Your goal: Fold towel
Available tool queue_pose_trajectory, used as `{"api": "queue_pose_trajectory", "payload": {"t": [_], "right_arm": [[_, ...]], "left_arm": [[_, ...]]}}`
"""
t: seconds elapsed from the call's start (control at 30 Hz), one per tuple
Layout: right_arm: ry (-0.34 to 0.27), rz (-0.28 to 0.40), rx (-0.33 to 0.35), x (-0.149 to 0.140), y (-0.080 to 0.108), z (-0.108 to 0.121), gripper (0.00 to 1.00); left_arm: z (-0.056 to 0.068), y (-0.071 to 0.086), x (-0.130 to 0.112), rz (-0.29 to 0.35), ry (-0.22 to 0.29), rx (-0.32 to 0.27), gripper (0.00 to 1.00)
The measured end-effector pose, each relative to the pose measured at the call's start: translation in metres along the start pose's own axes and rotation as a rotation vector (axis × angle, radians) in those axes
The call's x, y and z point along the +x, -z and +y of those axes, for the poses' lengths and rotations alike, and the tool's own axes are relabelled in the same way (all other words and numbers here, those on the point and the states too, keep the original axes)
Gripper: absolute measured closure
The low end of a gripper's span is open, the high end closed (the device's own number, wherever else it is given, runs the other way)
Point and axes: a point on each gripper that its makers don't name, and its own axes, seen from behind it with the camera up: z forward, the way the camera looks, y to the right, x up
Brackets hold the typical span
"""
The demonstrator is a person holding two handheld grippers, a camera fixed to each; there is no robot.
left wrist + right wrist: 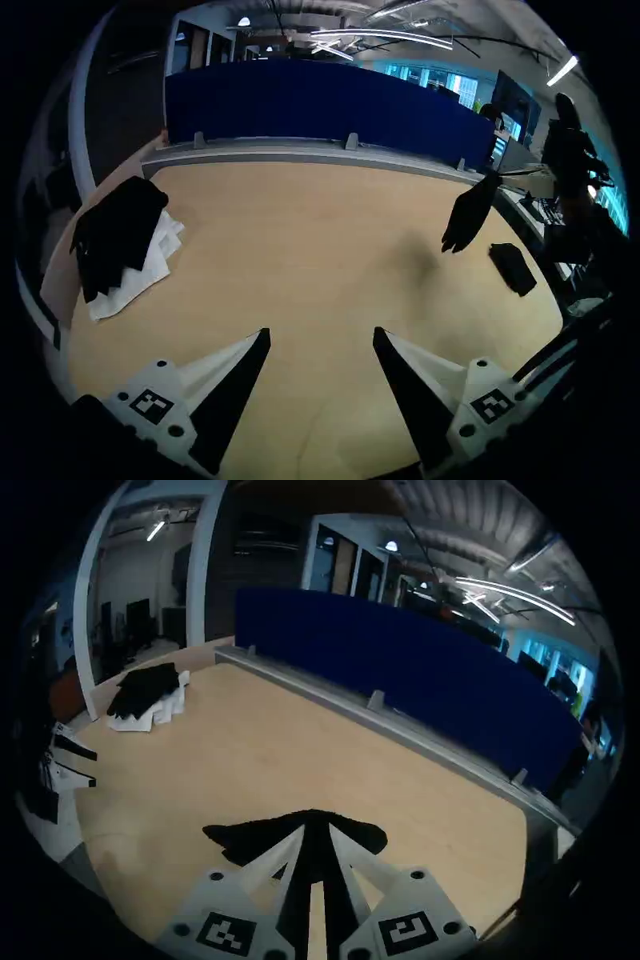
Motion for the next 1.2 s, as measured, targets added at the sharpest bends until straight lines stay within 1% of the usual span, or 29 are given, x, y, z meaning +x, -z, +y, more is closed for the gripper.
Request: {"api": "queue_pose_trajectory", "payload": {"t": [0.4, 0.7, 0.8, 0.9, 1.0, 1.2], "right_arm": [[-0.050, -0.048, -0.114, -0.051, 0.040, 0.098, 0.94], [-0.086, -0.077, -0.187, -0.076, 0.058, 0.163, 0.94], [-0.097, -0.087, -0.200, -0.084, 0.059, 0.179, 0.94], [-0.109, -0.092, -0.208, -0.089, 0.056, 0.190, 0.94], [-0.120, -0.098, -0.210, -0.095, 0.052, 0.196, 0.94], [-0.134, -0.112, -0.207, -0.107, 0.048, 0.200, 0.94]], "left_arm": [[0.025, -0.015, 0.009, -0.020, -0.034, -0.013, 0.05], [0.041, -0.026, 0.014, -0.030, -0.044, -0.021, 0.05], [0.044, -0.028, 0.014, -0.033, -0.045, -0.021, 0.05], [0.046, -0.029, 0.014, -0.036, -0.045, -0.018, 0.05], [0.048, -0.030, 0.015, -0.037, -0.048, -0.015, 0.05], [0.050, -0.031, 0.014, -0.039, -0.051, -0.007, 0.05]]}}
